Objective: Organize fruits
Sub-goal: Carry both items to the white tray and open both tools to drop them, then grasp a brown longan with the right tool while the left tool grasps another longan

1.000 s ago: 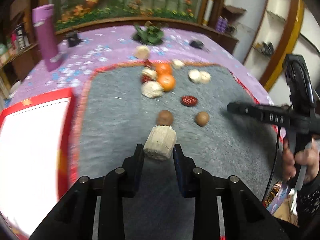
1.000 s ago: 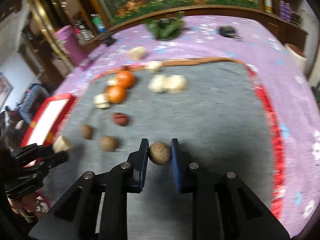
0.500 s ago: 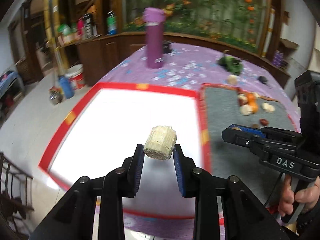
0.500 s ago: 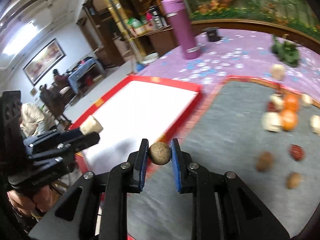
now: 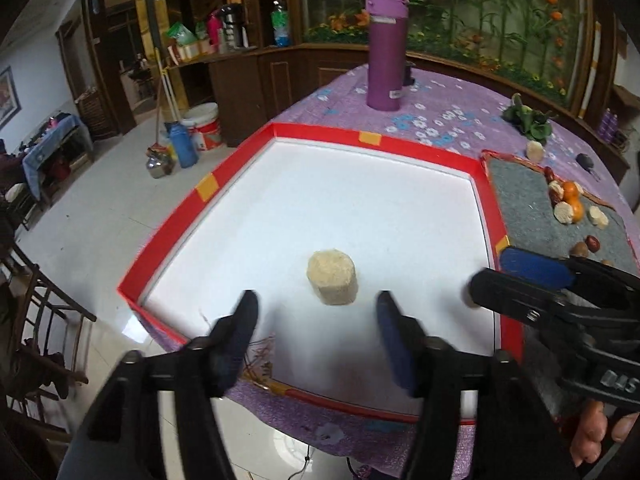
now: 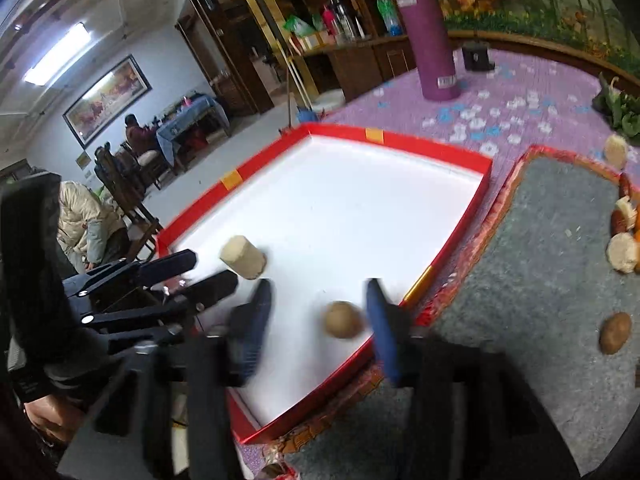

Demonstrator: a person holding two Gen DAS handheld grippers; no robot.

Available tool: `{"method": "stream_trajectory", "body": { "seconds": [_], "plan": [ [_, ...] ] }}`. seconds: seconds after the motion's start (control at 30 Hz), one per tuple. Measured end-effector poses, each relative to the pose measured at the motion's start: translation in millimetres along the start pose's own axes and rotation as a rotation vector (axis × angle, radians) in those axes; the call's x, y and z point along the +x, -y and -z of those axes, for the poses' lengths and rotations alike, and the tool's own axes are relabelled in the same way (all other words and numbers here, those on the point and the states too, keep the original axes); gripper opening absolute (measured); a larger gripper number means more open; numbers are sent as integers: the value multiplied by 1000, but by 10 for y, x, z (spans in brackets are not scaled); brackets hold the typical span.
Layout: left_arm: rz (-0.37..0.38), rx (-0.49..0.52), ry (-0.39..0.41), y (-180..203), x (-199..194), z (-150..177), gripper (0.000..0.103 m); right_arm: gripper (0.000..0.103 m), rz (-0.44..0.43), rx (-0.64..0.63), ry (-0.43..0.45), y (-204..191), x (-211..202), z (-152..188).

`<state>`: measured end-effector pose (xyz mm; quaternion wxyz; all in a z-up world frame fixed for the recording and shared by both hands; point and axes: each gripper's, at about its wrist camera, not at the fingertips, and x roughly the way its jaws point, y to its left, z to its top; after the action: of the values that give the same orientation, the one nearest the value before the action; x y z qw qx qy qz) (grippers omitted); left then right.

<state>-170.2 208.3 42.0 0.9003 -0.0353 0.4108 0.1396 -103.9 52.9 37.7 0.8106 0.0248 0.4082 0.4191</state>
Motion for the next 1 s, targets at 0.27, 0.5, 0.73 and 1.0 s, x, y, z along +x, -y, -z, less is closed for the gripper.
{"method": "stream_trajectory", "body": {
  "seconds": [0.27, 0.5, 0.73, 1.0],
  "plan": [
    [55, 73, 44, 321, -169, -38, 77, 60, 76, 18, 91, 334, -556, 213],
    [161, 221, 47, 929, -257, -25, 77, 60, 240, 151, 140, 1025, -1202, 500],
    [199, 293, 47, 1326, -309, -48, 77, 46, 399, 188, 57, 1477, -1224, 471],
    [202, 339, 45, 1538, -324, -107, 77, 23, 399, 221, -49, 1666, -1016, 477]
  ]
}}
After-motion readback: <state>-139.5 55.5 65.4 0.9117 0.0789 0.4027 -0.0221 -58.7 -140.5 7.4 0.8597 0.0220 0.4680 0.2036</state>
